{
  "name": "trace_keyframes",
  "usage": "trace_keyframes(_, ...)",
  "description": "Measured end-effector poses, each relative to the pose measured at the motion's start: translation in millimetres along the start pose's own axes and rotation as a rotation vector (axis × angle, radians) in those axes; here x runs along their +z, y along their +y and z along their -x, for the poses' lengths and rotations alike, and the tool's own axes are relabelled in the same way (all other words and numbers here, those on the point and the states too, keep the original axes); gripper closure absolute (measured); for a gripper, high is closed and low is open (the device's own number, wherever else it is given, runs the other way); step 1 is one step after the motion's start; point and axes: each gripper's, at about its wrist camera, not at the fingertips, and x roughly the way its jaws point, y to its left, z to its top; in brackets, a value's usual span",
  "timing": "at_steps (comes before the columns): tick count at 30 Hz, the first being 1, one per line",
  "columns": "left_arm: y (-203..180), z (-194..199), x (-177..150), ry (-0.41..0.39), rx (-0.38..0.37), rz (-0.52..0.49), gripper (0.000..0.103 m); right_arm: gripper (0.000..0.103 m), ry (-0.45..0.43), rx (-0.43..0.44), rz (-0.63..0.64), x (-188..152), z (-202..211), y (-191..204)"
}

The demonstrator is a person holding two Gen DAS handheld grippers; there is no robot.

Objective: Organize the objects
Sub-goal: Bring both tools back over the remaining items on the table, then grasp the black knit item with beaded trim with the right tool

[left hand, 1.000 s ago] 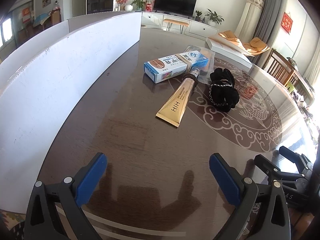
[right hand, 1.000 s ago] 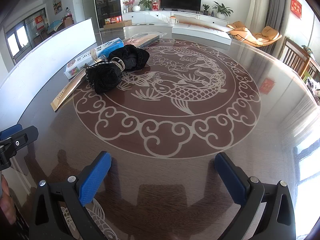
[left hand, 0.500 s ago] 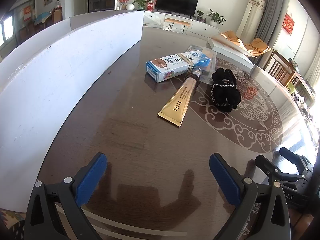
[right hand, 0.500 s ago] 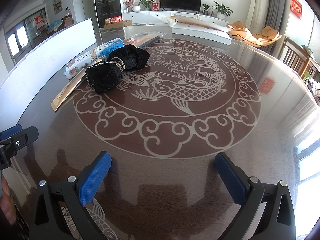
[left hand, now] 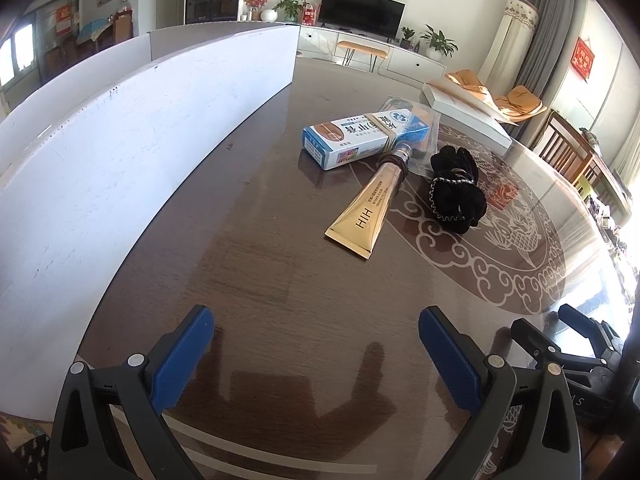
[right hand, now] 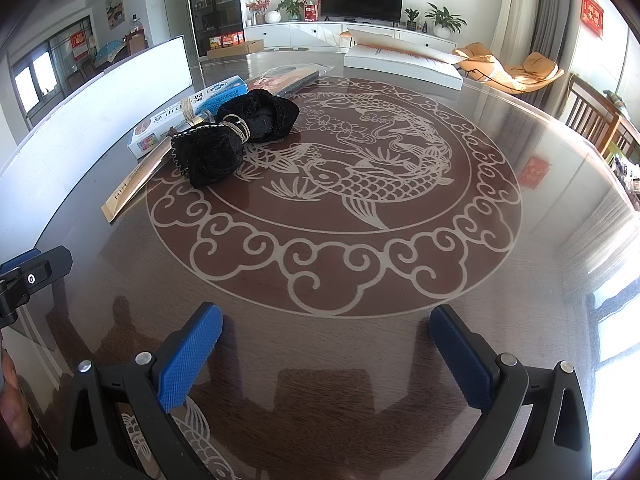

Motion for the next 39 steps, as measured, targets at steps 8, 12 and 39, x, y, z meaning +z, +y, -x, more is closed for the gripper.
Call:
trace_keyframes(8,2.3,1.1,0.7,-0.015,-0.015,0.018,0.0,0.0,0.002,0.137,-0.092,19.7,1.3,-1.2)
trace_keyframes(12,0.6,0.9,0.6,-0.015,-0.006,0.008,0.0,0.0,-0.029,0.208,-0.117,73.2,-5.9,15.8)
trace_keyframes(39,-5.5,2.3,-0.5,-0.019,-0.005,-0.025,0.0,0.051,-0.011,-0.03,-0.023,20.7,6.7,-53.1)
